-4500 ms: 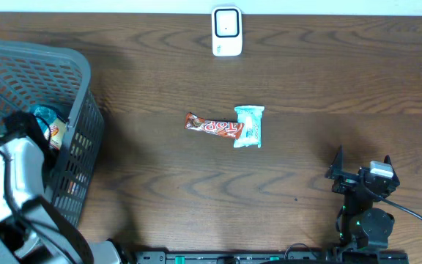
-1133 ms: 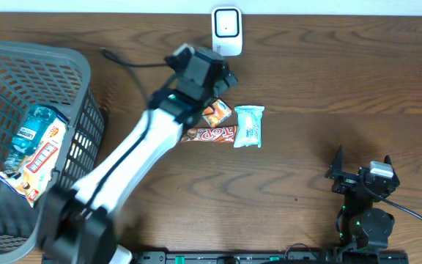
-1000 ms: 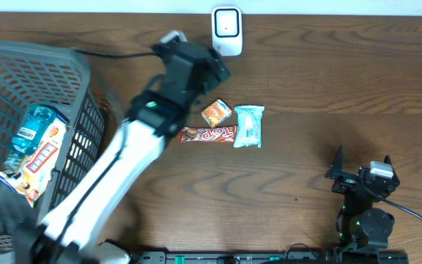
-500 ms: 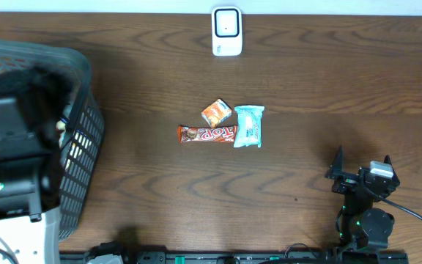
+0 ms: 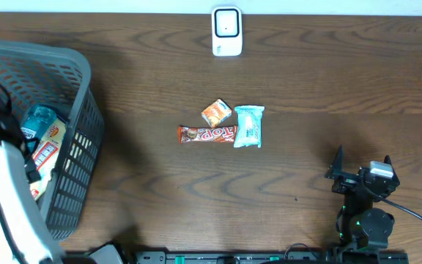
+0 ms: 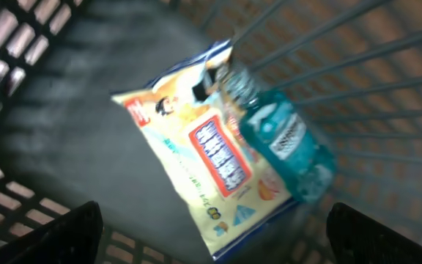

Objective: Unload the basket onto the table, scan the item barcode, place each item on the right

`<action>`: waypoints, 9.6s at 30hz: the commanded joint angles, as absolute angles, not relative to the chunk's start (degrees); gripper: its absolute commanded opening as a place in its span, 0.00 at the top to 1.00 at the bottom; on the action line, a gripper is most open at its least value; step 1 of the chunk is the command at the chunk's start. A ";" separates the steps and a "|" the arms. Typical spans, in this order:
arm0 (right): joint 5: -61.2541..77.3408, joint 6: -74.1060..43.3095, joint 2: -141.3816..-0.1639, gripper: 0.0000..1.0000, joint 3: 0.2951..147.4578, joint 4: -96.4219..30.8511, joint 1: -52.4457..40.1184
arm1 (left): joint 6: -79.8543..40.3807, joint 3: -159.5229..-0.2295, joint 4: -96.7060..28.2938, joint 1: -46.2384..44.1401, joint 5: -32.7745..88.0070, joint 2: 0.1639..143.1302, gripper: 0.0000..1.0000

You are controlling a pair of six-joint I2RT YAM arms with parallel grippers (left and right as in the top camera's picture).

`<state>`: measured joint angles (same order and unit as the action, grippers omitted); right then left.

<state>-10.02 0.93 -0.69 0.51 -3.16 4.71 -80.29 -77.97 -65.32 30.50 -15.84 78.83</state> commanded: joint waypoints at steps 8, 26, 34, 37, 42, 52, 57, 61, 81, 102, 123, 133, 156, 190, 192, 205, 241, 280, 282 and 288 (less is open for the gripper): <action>-9.96 1.83 -0.45 0.01 0.32 -3.20 4.84 | -97.38 -77.08 -64.49 30.85 -6.98 98.78 0.02; -9.96 1.80 -0.45 0.01 0.32 -3.20 4.84 | -96.42 -77.08 -60.10 30.79 -6.90 114.26 0.04; -9.96 1.80 -0.45 0.01 0.32 -3.20 4.84 | -88.29 -77.03 -60.18 30.79 -7.03 116.38 0.92; -9.96 1.83 -0.45 0.01 0.32 -3.20 4.84 | -87.22 -77.03 -61.21 30.81 -7.03 116.27 0.93; -9.96 1.80 -0.45 0.01 0.32 -3.20 4.84 | -84.36 -77.28 -62.08 30.85 -7.01 113.23 0.93; -9.96 1.80 -0.45 0.01 0.32 -3.20 4.84 | -82.50 -77.87 -60.71 30.85 -7.07 91.55 0.93; -9.96 1.80 -0.45 0.01 0.32 -3.20 4.84 | -82.52 -77.87 -59.44 30.85 -7.84 79.26 0.93; -9.96 1.80 -0.45 0.01 0.32 -3.20 4.84 | -82.50 -77.87 -59.83 30.85 -12.91 72.20 0.93; -9.96 1.83 -0.45 0.01 0.32 -3.20 4.84 | -88.42 -77.67 -55.92 30.79 1.45 92.75 0.02; -9.96 1.80 -0.45 0.01 0.32 -3.20 4.84 | -89.95 -77.62 -50.22 26.24 9.89 117.93 0.81; -9.96 1.83 -0.45 0.01 0.32 -3.20 4.84 | -84.05 -77.58 -57.56 26.50 -12.51 91.09 0.93; -9.96 1.80 -0.45 0.01 0.32 -3.20 4.84 | -84.05 -77.58 -56.71 26.13 -11.05 71.46 0.93; -9.96 1.80 -0.45 0.01 0.32 -3.20 4.84 | -84.03 -77.58 -39.64 -22.52 -15.81 77.82 0.93; -9.96 1.80 -0.45 0.01 0.32 -3.20 4.84 | -7.46 -77.58 6.09 -49.71 -9.28 122.04 0.92; -9.96 1.83 -0.45 0.01 0.32 -3.20 4.84 | -7.46 -77.58 6.11 -49.71 -4.89 121.93 0.92; -9.96 1.80 -0.45 0.01 0.32 -3.20 4.84 | -7.51 -77.58 5.02 -49.69 4.05 117.95 0.43; -9.96 1.80 -0.45 0.01 0.32 -3.20 4.84 | -6.85 -77.58 -36.27 -17.12 -9.08 57.89 0.02; -9.96 1.80 -0.45 0.01 0.32 -3.20 4.84 | -110.10 -77.58 -56.45 27.42 -16.03 97.10 0.02; -9.96 1.80 -0.45 0.01 0.32 -3.20 4.84 | -112.05 -77.58 -55.77 28.53 -14.46 98.76 0.02; -9.96 1.80 -0.45 0.01 0.32 -3.20 4.84 | -111.94 -77.56 -49.91 30.50 -14.15 101.49 0.02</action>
